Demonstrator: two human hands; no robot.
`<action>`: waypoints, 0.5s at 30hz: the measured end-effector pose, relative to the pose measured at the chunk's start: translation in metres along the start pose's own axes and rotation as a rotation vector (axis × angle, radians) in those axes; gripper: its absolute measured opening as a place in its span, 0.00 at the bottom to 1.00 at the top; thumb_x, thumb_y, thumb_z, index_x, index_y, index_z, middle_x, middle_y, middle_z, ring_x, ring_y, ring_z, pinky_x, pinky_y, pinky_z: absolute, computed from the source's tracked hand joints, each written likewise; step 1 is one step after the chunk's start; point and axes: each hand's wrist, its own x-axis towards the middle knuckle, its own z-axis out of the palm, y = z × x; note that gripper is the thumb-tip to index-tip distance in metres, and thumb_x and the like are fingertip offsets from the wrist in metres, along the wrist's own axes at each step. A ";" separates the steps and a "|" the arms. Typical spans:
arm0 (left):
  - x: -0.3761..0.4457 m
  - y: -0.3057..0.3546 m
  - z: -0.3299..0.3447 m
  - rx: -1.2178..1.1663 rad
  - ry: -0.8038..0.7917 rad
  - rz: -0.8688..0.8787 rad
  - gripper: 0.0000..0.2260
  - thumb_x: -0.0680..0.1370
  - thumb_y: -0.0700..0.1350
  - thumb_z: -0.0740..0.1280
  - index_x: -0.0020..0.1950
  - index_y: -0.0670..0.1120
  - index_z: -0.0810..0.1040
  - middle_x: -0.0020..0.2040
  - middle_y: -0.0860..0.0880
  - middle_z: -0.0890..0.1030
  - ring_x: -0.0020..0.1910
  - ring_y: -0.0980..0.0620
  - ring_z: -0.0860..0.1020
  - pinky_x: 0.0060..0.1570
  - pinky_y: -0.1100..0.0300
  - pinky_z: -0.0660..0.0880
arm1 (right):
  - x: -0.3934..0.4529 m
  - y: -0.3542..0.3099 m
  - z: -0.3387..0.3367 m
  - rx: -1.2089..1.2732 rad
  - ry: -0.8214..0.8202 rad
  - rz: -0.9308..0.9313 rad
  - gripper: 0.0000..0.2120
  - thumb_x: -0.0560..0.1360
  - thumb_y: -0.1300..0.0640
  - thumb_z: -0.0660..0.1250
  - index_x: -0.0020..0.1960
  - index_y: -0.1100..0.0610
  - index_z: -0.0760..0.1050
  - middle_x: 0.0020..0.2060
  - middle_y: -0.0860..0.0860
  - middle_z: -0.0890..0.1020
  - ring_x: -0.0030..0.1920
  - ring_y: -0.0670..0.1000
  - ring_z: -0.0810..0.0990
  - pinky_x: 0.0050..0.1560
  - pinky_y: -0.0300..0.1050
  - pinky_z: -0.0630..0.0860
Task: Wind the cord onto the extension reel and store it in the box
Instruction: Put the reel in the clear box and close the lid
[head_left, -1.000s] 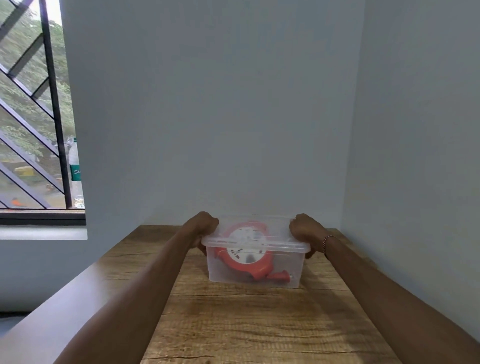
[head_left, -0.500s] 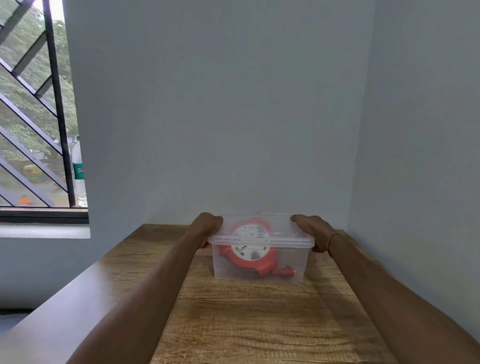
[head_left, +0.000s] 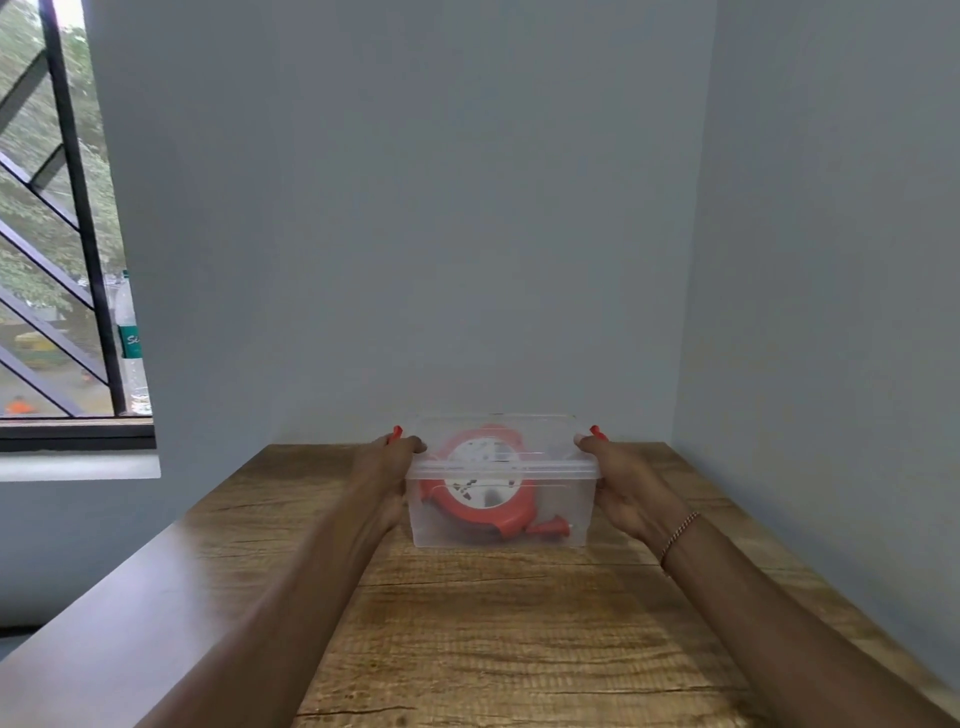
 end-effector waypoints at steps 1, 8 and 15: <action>-0.001 0.000 0.000 -0.041 -0.023 -0.002 0.10 0.74 0.37 0.68 0.54 0.35 0.78 0.48 0.34 0.82 0.42 0.38 0.81 0.44 0.43 0.81 | 0.000 0.000 0.001 0.003 0.001 0.002 0.08 0.77 0.59 0.66 0.55 0.60 0.76 0.49 0.59 0.83 0.45 0.55 0.83 0.35 0.46 0.79; -0.010 0.006 0.003 0.079 0.134 0.098 0.04 0.74 0.36 0.69 0.40 0.39 0.79 0.35 0.42 0.81 0.30 0.48 0.80 0.27 0.61 0.74 | 0.009 -0.004 0.005 -0.222 0.116 -0.114 0.04 0.77 0.61 0.63 0.47 0.62 0.75 0.44 0.59 0.82 0.42 0.56 0.82 0.42 0.51 0.80; -0.015 0.007 0.003 0.184 0.182 0.190 0.09 0.74 0.36 0.69 0.34 0.43 0.77 0.35 0.43 0.81 0.34 0.46 0.79 0.40 0.52 0.79 | 0.002 -0.007 0.007 -0.498 0.128 -0.201 0.09 0.76 0.58 0.58 0.46 0.60 0.77 0.50 0.65 0.81 0.52 0.65 0.80 0.54 0.67 0.75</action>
